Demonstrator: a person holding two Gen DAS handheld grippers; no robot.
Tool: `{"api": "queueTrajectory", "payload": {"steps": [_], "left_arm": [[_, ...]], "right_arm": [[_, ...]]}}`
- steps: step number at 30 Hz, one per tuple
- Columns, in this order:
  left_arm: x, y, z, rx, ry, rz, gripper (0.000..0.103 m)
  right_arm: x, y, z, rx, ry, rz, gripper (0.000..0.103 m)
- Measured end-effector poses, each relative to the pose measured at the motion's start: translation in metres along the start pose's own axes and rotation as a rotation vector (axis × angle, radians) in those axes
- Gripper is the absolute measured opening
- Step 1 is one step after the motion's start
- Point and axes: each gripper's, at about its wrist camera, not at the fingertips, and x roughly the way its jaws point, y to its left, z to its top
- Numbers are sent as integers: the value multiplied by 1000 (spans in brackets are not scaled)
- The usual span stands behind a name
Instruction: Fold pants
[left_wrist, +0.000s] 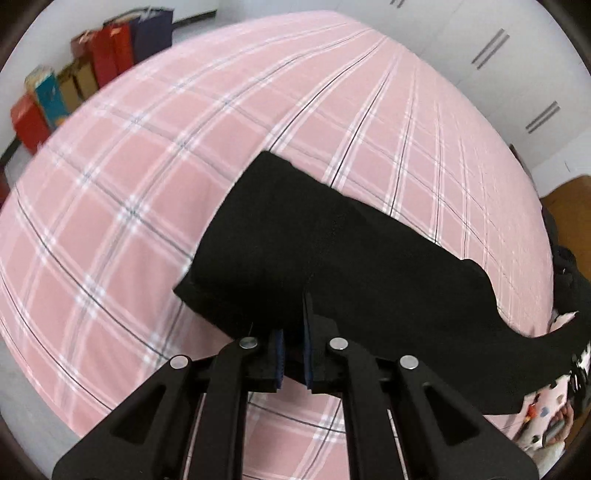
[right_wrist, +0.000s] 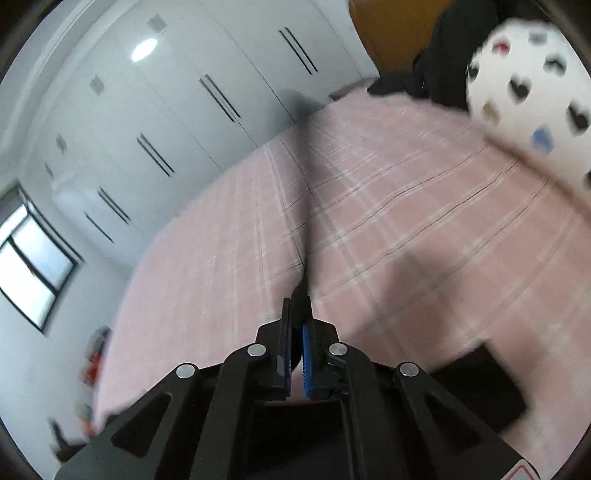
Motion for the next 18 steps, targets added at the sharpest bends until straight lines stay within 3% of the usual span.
{"api": "queueTrajectory", "payload": {"steps": [5, 7, 10, 12, 14, 17, 18], "left_arm": [[40, 16, -26, -32, 79, 11, 9], [52, 17, -37, -39, 85, 11, 9], [50, 23, -45, -46, 47, -23, 10], [43, 25, -45, -37, 42, -15, 16], [27, 28, -46, -2, 18, 22, 17], [3, 44, -49, 29, 2, 57, 17], [-5, 49, -49, 21, -15, 119, 17]], "right_arm": [[25, -76, -86, 79, 200, -160, 4], [37, -96, -110, 140, 270, -169, 4], [39, -118, -125, 314, 240, -105, 5], [35, -119, -121, 353, 241, -97, 11], [31, -105, -116, 238, 259, -177, 22], [14, -71, -116, -79, 265, -358, 40], [7, -65, -119, -147, 258, -406, 43]]}}
